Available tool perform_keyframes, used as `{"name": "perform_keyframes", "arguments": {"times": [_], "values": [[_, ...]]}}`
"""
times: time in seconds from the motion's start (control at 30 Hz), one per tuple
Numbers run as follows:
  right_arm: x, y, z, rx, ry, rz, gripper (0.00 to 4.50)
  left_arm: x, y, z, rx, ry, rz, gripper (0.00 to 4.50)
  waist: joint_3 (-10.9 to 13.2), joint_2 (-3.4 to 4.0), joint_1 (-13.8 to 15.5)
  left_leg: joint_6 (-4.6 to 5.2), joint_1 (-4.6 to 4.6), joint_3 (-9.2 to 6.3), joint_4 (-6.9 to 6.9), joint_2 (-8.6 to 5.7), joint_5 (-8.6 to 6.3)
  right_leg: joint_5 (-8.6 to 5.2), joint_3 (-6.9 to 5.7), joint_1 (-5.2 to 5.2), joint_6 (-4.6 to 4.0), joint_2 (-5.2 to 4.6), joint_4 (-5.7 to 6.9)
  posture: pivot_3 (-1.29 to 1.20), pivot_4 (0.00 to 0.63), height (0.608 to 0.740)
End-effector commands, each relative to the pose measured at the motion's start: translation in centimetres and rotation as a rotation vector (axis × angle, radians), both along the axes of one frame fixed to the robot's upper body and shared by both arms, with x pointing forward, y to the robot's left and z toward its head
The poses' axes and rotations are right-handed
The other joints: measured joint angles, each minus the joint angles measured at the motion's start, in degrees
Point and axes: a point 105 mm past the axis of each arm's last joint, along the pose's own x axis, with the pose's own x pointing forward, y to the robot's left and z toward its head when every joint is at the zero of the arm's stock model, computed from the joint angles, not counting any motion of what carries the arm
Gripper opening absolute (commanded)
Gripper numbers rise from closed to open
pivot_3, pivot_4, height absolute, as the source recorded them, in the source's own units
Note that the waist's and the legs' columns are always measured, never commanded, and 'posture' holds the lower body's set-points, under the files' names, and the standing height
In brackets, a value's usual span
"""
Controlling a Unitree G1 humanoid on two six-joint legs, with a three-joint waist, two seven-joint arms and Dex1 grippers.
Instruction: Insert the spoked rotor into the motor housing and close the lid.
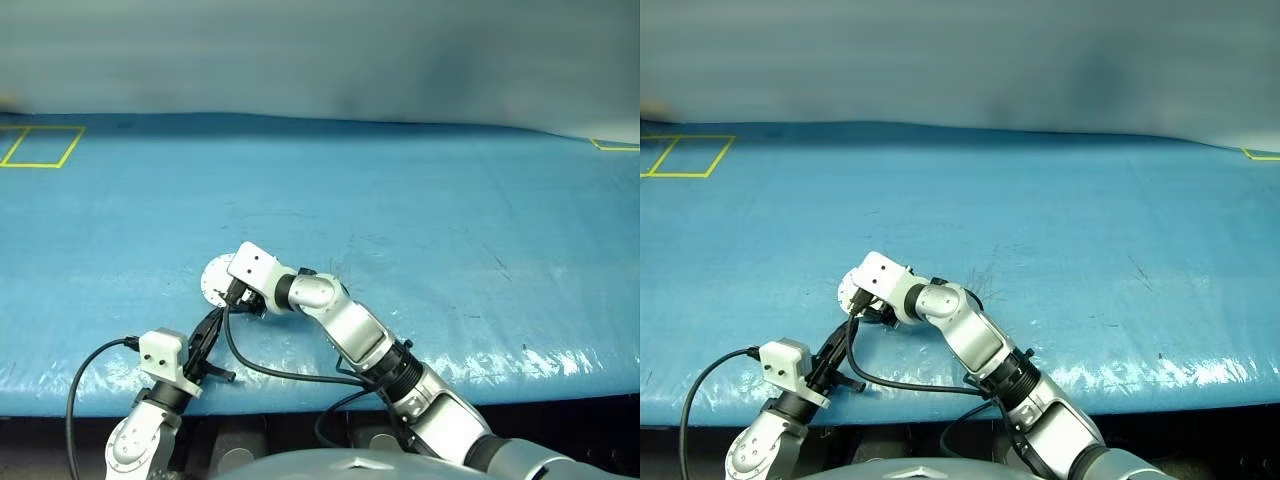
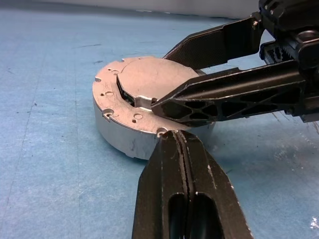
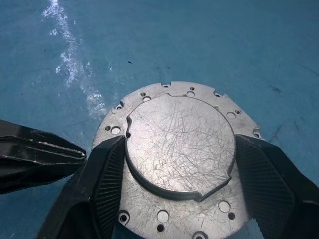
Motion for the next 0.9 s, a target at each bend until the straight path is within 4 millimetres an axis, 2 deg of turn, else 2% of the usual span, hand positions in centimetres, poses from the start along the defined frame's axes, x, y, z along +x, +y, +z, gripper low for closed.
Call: {"name": "perform_keyframes", "arguments": {"times": [0.03,0.1,0.23,0.27,0.33,0.4,0.47,0.6,0.73,0.9], "values": [[-0.2,-0.7,-2.2,-0.073,0.073,-0.022,3.06,0.4,0.9,1.8,-0.014,-0.06,0.059,0.0,-0.01,-0.01,0.0,0.0,0.0,0.0,0.0,0.0,0.0,0.0,0.0,0.0,0.0,0.0,0.0,0.0,0.15,0.74],[-0.1,-0.8,-2.2,-0.072,0.072,-0.024,3.06,0.8,1.6,2.3,-0.073,-0.063,0.117,0.0,-0.02,-0.02,0.01,0.0,0.0,0.0,0.01,0.0,0.0,0.0,0.0,0.01,0.0,0.0,0.0,0.0,0.15,0.74],[0.0,-0.9,-2.2,-0.071,0.072,-0.027,3.06,2.3,4.8,4.9,-0.192,-0.099,0.332,0.0,-0.05,-0.07,0.12,0.0,0.02,-0.02,0.07,0.0,0.0,0.0,-0.02,0.06,0.0,0.0,0.05,0.0,0.15,0.74],[0.0,-0.9,-2.2,-0.071,0.073,-0.028,3.06,2.4,5.2,5.1,-0.197,-0.095,0.357,0.0,-0.06,-0.08,0.11,0.0,0.05,-0.02,0.08,0.01,0.0,0.0,-0.02,0.08,0.01,0.01,0.05,0.0,0.15,0.74],[-0.1,-0.8,-2.2,-0.052,0.085,-0.02,3.06,3.0,6.1,4.9,-0.339,-0.001,0.397,0.0,-0.09,-0.11,0.07,0.0,0.06,-0.02,0.1,-0.01,0.0,0.0,-0.01,0.13,0.01,0.01,0.04,0.0,0.15,0.74],[-0.1,-0.8,-2.4,-0.04,0.122,-0.028,3.06,3.5,5.7,5.6,-0.457,0.052,0.319,0.0,-0.12,-0.16,0.04,0.01,0.06,-0.02,0.08,-0.01,0.0,0.01,-0.01,0.24,0.02,0.01,0.04,0.0,0.15,0.74],[0.1,-0.9,-2.8,-0.049,0.156,-0.054,3.06,3.7,5.7,6.3,-0.485,0.053,0.285,0.0,-0.11,-0.15,0.03,0.01,0.04,-0.05,0.04,0.03,0.0,0.01,-0.04,0.33,0.02,0.06,0.07,0.0,0.15,0.74],[-0.1,-0.8,-3.3,-0.075,0.205,-0.066,3.06,4.1,5.4,6.5,-0.431,0.088,0.223,0.0,-0.13,-0.18,0.06,0.01,0.16,-0.05,0.09,0.03,0.01,0.01,-0.06,0.29,0.02,0.06,0.06,0.0,0.15,0.74],[-1.2,-0.4,-3.6,-0.111,0.194,0.011,3.06,4.6,4.4,6.0,-0.399,0.152,0.131,0.0,-0.18,-0.2,-0.04,-0.06,0.39,-0.02,0.08,0.03,-0.04,0.0,-0.04,0.38,-0.01,0.04,0.04,0.0,0.15,0.74],[-1.1,-0.5,-3.7,-0.12,0.176,0.015,3.06,5.0,3.5,5.1,-0.376,0.265,0.005,0.0,-0.29,-0.22,-0.13,-0.12,0.4,0.01,-0.04,0.05,-0.09,-0.04,-0.04,0.32,-0.06,0.03,0.01,0.0,0.15,0.74]]}}
